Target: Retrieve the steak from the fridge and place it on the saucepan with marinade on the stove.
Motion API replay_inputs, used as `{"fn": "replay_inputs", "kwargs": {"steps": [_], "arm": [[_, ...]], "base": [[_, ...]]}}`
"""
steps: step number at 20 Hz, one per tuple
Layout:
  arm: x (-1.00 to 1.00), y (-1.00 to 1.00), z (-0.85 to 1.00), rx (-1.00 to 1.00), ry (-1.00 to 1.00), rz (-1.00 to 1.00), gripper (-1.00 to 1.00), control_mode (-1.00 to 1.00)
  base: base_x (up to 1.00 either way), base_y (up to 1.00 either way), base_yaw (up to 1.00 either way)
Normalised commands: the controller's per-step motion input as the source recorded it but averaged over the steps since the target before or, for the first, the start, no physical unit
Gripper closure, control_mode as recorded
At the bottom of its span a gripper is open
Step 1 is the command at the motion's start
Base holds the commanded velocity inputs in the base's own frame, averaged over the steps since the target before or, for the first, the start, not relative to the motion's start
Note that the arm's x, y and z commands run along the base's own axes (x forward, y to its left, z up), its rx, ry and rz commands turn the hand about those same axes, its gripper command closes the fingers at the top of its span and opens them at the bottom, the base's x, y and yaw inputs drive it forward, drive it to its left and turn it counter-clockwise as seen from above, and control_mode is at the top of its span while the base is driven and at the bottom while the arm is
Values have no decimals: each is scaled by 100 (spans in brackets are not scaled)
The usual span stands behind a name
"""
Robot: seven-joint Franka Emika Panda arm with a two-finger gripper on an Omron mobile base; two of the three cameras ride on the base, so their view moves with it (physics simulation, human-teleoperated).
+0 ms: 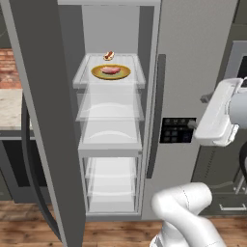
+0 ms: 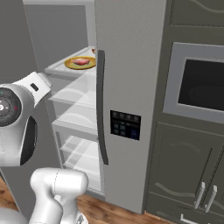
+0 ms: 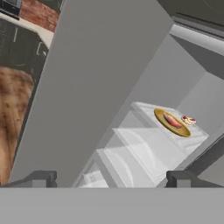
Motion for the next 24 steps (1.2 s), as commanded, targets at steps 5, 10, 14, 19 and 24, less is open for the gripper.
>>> {"fn": "replay_inputs", "kwargs": {"steps": [5,10,14,19,24], "arm": [[0,0,-8,0,-8,0,-100,-100],[-3,0,-18,0,-1,0,-100,-100],[-18,0,-20,0,0,2,-100,-100],[-14,6,-19,0,0,4,-100,-100],[-3,0,0,0,0,1,-100,-100]], "base": [[0,0,0],[0,0,0],[0,0,0],[0,0,0],[0,0,0]]}}
